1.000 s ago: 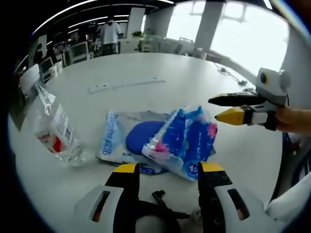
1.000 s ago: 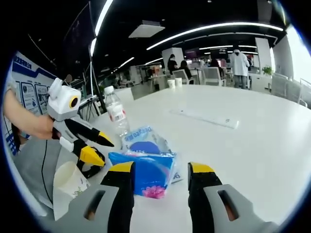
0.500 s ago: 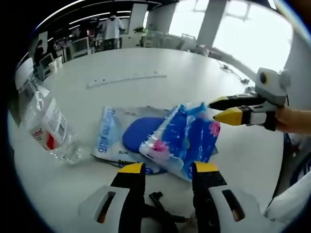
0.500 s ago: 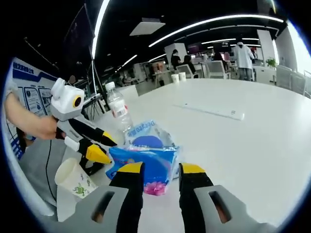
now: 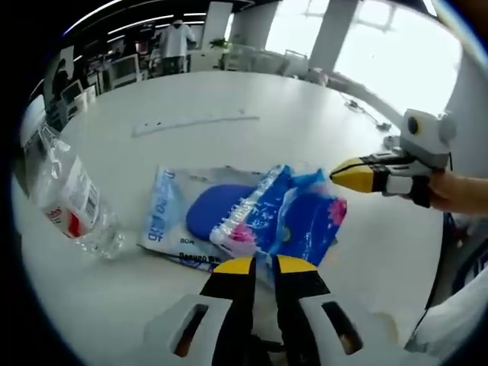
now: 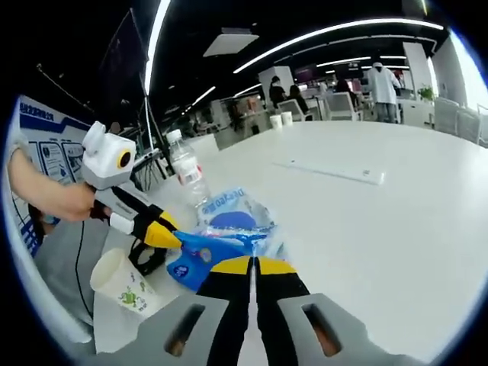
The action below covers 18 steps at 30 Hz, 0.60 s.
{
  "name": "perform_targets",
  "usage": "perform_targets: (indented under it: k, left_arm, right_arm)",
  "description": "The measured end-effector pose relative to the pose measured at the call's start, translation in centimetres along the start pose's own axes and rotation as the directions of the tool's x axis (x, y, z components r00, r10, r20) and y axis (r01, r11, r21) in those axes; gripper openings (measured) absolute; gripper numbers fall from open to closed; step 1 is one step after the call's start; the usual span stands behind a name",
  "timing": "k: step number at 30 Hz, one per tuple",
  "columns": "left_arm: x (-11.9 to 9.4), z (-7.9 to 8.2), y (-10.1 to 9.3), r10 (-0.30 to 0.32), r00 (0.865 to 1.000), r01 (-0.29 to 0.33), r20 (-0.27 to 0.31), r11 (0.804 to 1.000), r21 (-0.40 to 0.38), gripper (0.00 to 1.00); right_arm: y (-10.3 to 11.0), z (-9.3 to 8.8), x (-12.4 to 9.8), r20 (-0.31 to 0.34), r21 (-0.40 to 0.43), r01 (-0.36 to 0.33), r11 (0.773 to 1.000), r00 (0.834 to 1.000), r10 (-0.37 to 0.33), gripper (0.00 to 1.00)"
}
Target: Arrange the tabletop items into an orderly group along one side of the table until the central work area is clear of visible clutter.
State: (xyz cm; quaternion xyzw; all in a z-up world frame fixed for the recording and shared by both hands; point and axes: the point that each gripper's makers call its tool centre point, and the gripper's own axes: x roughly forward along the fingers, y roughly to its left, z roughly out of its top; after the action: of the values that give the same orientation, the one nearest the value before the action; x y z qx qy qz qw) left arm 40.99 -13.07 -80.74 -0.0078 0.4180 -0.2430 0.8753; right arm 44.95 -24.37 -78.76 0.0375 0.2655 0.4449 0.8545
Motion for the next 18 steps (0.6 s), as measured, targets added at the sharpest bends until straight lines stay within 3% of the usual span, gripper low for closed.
perform_targets:
  k: [18]
  left_arm:
    - [0.1,2.9,-1.8,-0.005,1.000,0.003,0.027,0.997,0.075,0.00]
  right_arm:
    - [-1.2,1.1,-2.7,0.059,0.026,0.060,0.998,0.996,-0.062,0.00]
